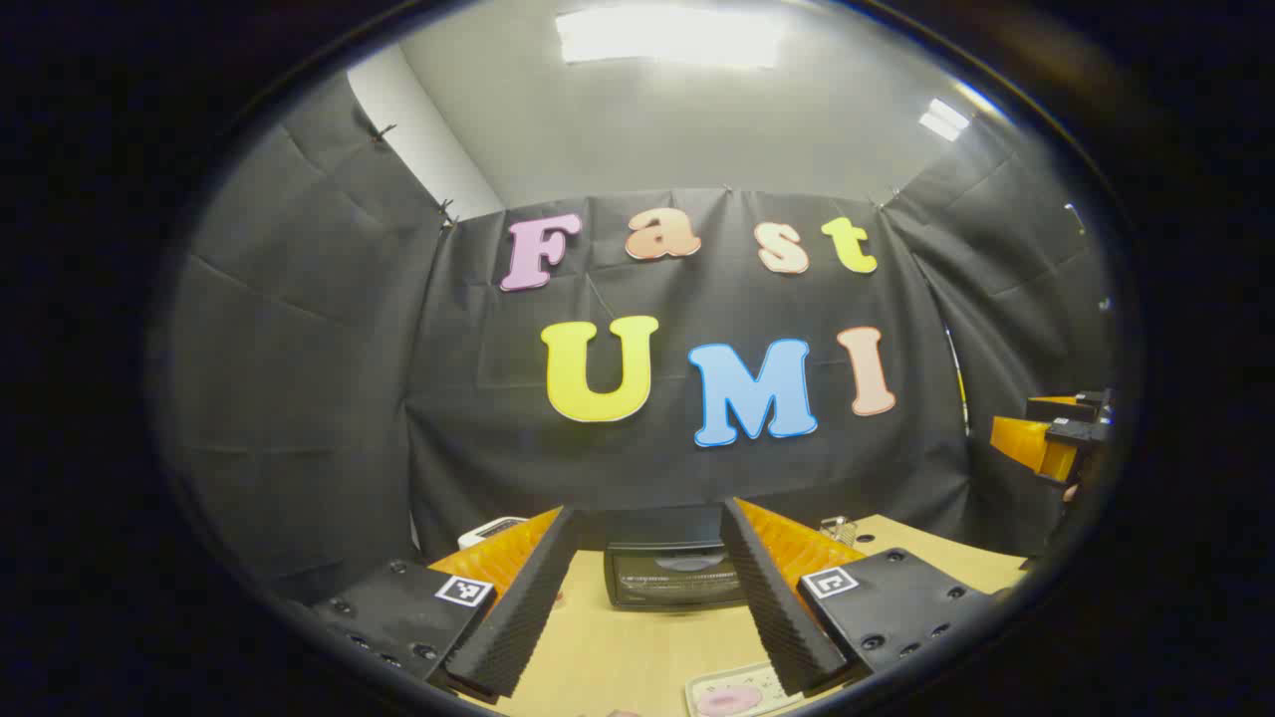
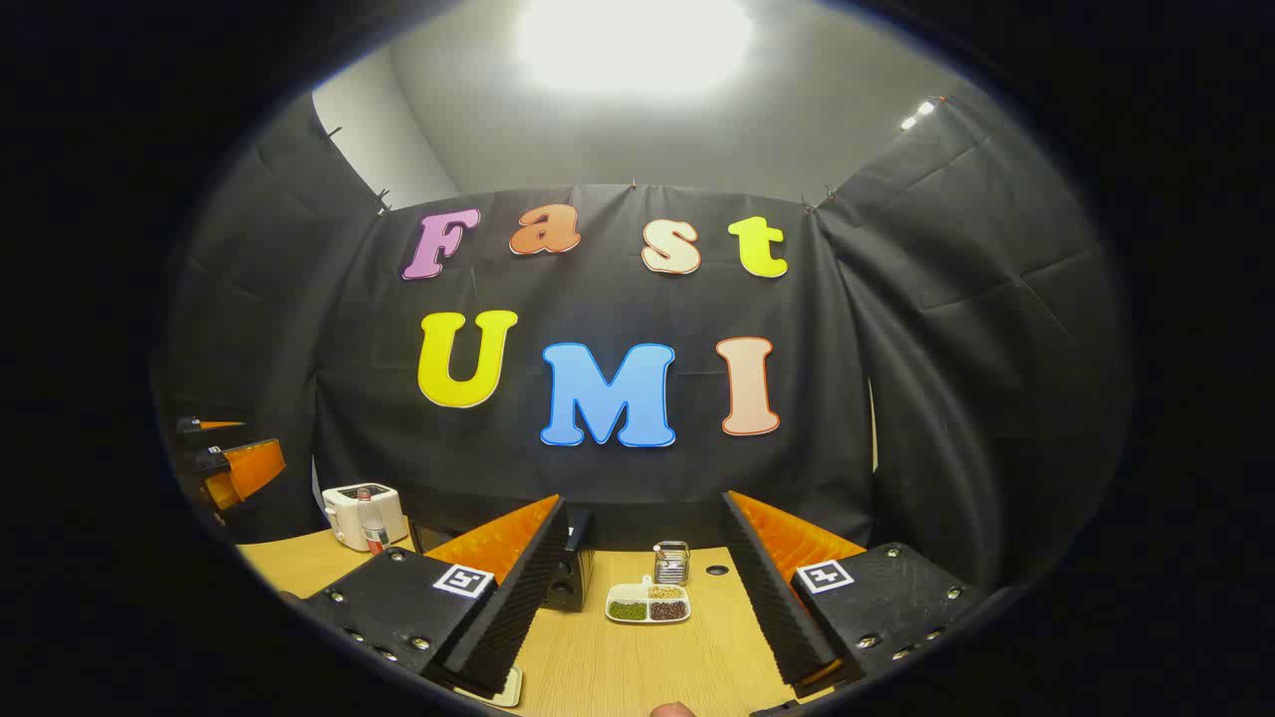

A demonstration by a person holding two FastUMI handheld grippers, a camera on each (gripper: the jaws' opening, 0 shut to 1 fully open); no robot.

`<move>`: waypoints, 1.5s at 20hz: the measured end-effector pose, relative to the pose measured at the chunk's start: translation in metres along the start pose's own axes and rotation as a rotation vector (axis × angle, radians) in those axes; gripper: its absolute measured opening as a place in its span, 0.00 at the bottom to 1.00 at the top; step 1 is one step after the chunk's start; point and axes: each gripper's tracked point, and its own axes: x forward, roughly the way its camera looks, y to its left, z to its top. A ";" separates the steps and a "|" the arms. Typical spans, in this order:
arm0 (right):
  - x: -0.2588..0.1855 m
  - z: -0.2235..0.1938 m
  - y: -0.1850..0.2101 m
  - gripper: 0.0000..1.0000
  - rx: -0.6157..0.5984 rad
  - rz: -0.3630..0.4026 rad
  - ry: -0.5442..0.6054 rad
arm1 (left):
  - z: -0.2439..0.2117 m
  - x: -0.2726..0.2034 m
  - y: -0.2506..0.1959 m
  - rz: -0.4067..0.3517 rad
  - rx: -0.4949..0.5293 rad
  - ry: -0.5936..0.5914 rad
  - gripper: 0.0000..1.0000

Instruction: Open the electric oven with the left hand, put the food in, and close the electric oven.

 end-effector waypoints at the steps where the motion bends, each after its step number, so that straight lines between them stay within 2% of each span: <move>1: 0.000 0.000 -0.001 0.95 -0.002 0.000 -0.001 | 0.000 -0.001 -0.002 -0.003 -0.001 -0.001 1.00; 13: -0.001 0.000 -0.020 0.95 0.009 -0.005 -0.011 | 0.003 -0.003 -0.019 0.007 -0.014 -0.009 1.00; 20: 0.004 -0.011 -0.029 0.95 0.043 0.035 0.007 | -0.005 0.008 -0.034 0.041 -0.004 0.000 1.00; 24: 0.009 -0.010 -0.037 0.95 0.066 0.030 -0.010 | -0.011 0.030 -0.040 0.041 -0.023 0.002 1.00; 26: 0.012 -0.015 -0.040 0.95 0.064 0.026 -0.002 | -0.014 0.049 -0.042 0.034 -0.024 0.002 0.97; 30: 0.024 -0.010 -0.046 0.95 0.054 -0.013 -0.024 | -0.023 0.096 -0.048 -0.007 -0.014 -0.024 1.00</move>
